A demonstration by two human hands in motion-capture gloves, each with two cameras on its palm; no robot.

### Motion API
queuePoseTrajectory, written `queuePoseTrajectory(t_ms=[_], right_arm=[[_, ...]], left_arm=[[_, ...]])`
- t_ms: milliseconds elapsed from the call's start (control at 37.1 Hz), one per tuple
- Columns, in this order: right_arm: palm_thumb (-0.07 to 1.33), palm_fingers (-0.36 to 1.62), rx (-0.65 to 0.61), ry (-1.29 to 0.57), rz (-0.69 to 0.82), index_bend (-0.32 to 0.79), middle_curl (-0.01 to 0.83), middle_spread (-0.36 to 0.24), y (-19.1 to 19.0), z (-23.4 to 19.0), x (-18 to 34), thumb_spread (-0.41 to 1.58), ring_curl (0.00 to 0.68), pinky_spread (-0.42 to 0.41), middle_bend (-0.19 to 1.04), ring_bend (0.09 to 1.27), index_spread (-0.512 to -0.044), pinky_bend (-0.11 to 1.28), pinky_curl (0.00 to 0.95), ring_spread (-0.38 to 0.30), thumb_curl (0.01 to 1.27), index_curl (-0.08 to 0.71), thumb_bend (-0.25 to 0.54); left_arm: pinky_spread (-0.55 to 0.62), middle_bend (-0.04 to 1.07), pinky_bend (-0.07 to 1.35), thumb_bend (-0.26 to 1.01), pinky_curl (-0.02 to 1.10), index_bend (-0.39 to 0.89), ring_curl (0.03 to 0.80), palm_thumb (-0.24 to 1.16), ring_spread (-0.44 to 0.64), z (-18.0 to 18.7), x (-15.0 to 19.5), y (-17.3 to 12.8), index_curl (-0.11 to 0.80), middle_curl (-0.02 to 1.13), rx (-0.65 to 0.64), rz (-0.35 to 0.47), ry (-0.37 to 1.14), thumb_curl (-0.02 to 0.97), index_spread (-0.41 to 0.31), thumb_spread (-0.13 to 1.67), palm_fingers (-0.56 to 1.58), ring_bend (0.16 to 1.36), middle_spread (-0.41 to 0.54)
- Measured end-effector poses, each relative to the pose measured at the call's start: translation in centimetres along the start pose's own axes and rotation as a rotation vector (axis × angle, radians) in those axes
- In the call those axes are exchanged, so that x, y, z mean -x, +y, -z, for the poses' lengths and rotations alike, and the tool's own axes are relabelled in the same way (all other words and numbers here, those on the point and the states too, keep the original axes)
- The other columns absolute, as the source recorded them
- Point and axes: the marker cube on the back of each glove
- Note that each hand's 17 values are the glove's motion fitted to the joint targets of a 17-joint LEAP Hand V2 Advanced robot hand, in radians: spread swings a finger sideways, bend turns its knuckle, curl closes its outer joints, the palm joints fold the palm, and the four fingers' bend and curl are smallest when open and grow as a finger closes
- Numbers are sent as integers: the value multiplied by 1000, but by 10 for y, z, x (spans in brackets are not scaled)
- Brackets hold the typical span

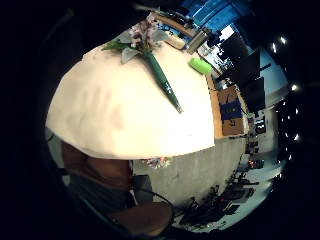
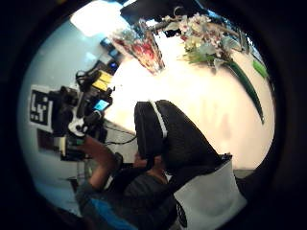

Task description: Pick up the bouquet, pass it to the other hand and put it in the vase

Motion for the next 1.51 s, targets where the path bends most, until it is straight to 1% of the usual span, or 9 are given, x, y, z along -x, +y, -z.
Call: queuePoseTrajectory(t_ms=[27, 81, 189, 323, 458, 781, 943, 1185, 1508], right_arm=[[247, 345, -1, -1, 1, 148, 54, 34, 0, 1, 0, 436, 33, 169, 224, 230, -181, 445, 97, 91, 52, 37, 151], [266, 326, -8, -9, 6, 146, 80, 43, 0, 3, 2, 578, 59, 212, 225, 237, -225, 469, 138, 116, 67, 67, 154], [288, 297, -9, -29, 11, 145, 119, 55, 0, 7, 7, 786, 95, 272, 226, 248, -285, 492, 187, 154, 93, 109, 147], [300, 277, 4, -17, 15, 143, 158, 63, 2, 12, 10, 946, 120, 313, 228, 255, -325, 503, 220, 183, 120, 140, 126], [309, 263, -7, -5, 26, 142, 190, 67, 2, 13, 11, 1039, 139, 335, 227, 261, -344, 507, 241, 200, 143, 163, 100], [329, 240, -7, -34, 41, 139, 245, 71, 0, 12, 13, 1135, 174, 354, 222, 271, -361, 512, 277, 217, 189, 199, 38], [336, 201, 29, -10, 45, 108, 263, 75, -2, 10, -5, 1144, 190, 358, 210, 283, -356, 534, 297, 221, 206, 200, 6], [322, -62, 30, 9, -56, 66, 264, 104, -15, -3, -89, 1109, 207, 373, 178, 274, -336, 662, 345, 246, 225, 168, -26], [343, -231, 82, -32, -276, 56, 226, 132, -40, -85, -202, 1049, 199, 372, 128, 231, -309, 716, 357, 272, 250, 119, -22]], left_arm=[[174, 204, 391, 63, 82, 124, 89, 129, 81, 0, 0, 0, 36, 52, 1, 0, -1, 46, -57, 401, 519, 453, 12], [220, 200, 410, 57, 126, 121, 136, 138, 103, 1, 1, 0, 58, 94, 6, 1, -5, 63, -70, 522, 496, 484, 15], [282, 193, 430, 38, 181, 129, 190, 148, 132, 3, 0, -1, 93, 149, 3, 5, -5, 95, -89, 692, 464, 517, 19], [327, 191, 434, 11, 213, 133, 219, 156, 153, 10, -4, -1, 126, 189, -6, -3, 4, 131, -101, 819, 440, 535, 21], [351, 190, 436, -14, 234, 134, 233, 158, 166, 11, -2, 2, 153, 217, 5, 2, -2, 162, -107, 890, 426, 542, 23], [374, 189, 438, -26, 272, 130, 256, 146, 179, 14, -2, 1, 197, 265, -3, 10, 7, 211, -112, 961, 404, 556, 24], [377, 184, 443, -26, 288, 125, 266, 141, 187, 12, -2, 1, 212, 278, 7, -3, 17, 228, -111, 973, 389, 565, 31], [380, 178, 472, -27, 312, 118, 279, 135, 193, 13, -9, 1, 218, 289, -35, -18, 54, 247, -105, 981, 348, 582, 49], [381, 173, 509, -27, 334, 119, 293, 130, 206, 4, -14, -5, 225, 290, -46, -38, 52, 265, -93, 984, 306, 617, 78]])
